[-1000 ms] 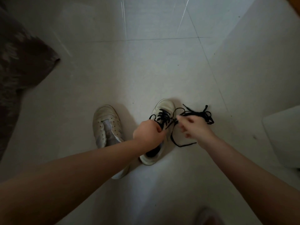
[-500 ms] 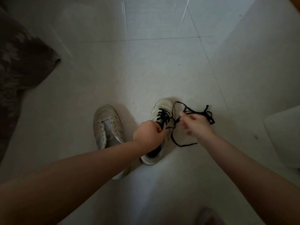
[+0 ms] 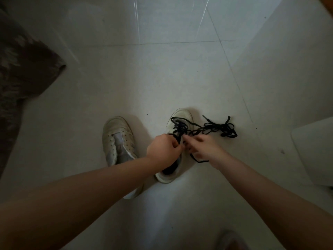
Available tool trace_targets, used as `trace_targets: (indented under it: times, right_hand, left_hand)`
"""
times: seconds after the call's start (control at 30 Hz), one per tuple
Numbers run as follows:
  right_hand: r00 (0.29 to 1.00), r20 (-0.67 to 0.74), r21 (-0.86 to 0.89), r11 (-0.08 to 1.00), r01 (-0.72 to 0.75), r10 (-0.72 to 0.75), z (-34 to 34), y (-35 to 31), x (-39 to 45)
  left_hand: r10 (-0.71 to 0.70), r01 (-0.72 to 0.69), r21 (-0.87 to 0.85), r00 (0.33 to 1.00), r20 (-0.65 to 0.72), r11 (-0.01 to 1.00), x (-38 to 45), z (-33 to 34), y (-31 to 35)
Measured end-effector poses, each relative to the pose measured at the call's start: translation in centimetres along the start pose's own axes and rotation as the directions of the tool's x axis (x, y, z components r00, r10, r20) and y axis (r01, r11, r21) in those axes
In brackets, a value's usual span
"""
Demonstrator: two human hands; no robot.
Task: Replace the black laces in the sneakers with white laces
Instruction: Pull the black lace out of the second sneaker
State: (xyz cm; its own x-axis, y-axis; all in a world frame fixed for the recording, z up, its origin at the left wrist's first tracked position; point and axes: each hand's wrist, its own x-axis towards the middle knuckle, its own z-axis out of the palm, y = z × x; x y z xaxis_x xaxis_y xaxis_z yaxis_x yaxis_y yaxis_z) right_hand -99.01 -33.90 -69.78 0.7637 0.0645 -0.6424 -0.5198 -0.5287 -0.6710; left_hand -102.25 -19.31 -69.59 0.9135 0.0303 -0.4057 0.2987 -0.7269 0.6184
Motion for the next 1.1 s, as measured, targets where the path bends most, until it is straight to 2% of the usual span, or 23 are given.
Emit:
trace_targets:
  times: [0.07,0.13,0.23,0.4,0.47,0.5,0.57,0.63,0.67,0.73,0.83,0.9,0.97,1.03,1.1]
  right_hand:
    - [0.998,0.027,-0.053,0.996,0.066,-0.064,0.9,0.2,0.1]
    - [0.988,-0.087,-0.085,0.989,0.124,-0.131,0.5,0.4,0.8]
    - [0.956,-0.289,0.107,0.990,0.087,-0.053,-1.9,0.5,2.0]
    - [0.910,-0.413,0.121,0.988,0.094,-0.036,-4.0,1.4,2.8]
    - [0.895,-0.445,0.184,0.977,0.103,-0.011,-3.8,1.0,2.5]
    - [0.909,-0.416,0.229,0.969,0.087,0.016,-3.7,0.7,2.1]
    - [0.966,-0.239,0.267,0.963,-0.032,0.099,-2.9,0.1,1.1]
    - [0.989,-0.028,0.166,0.977,-0.136,0.142,-1.3,-0.1,-0.1]
    - [0.992,0.031,0.121,0.984,-0.128,0.125,-0.5,-0.2,-0.6]
    - [0.999,0.035,0.056,0.998,-0.029,0.027,0.7,-0.4,-0.7]
    - [0.989,-0.115,-0.075,0.993,0.088,-0.096,0.6,-0.1,0.3]
    - [0.961,-0.273,-0.032,0.999,0.032,-0.040,-0.8,0.1,1.1]
    - [0.932,-0.364,0.001,1.000,-0.010,0.010,-2.5,0.4,1.3]
    - [0.956,-0.293,-0.070,0.998,-0.010,-0.011,-4.1,0.7,0.8]
    - [0.999,-0.040,-0.312,0.950,-0.015,0.002,-4.6,0.5,-0.4]
  left_hand:
    - [0.008,-0.008,-0.001,1.000,-0.002,1.000,0.0,0.0,0.0]
    - [0.002,-0.002,0.006,1.000,-0.012,1.000,-0.2,-0.2,0.0]
    - [-0.002,0.002,0.003,1.000,-0.022,1.000,-0.4,-0.1,0.0]
    - [-0.003,0.003,-0.008,1.000,-0.002,1.000,-0.3,-0.1,0.1]
    - [-0.004,0.004,-0.006,1.000,0.002,1.000,-0.2,-0.1,0.2]
    - [-0.007,0.007,-0.009,1.000,0.003,1.000,-0.1,-0.1,0.2]
    - [-0.009,0.009,-0.011,1.000,0.004,1.000,-0.1,0.0,0.2]
    - [-0.005,0.005,-0.004,1.000,0.001,1.000,-0.1,0.0,0.1]
    - [-0.004,0.004,-0.001,1.000,-0.001,1.000,-0.1,0.0,0.1]
    - [-0.002,0.002,0.003,1.000,-0.004,1.000,0.0,0.0,0.1]
    - [0.000,0.000,0.012,1.000,-0.002,1.000,-0.1,-0.1,0.0]
    - [0.005,-0.005,0.011,1.000,0.002,1.000,-0.1,-0.1,0.0]
    - [0.013,-0.013,0.010,1.000,0.008,1.000,-0.2,-0.1,-0.2]
    - [0.046,-0.046,0.015,0.999,-0.003,0.999,-0.5,-0.4,-0.5]
    - [0.106,-0.103,0.045,0.992,-0.072,0.994,-1.0,-0.8,-1.1]
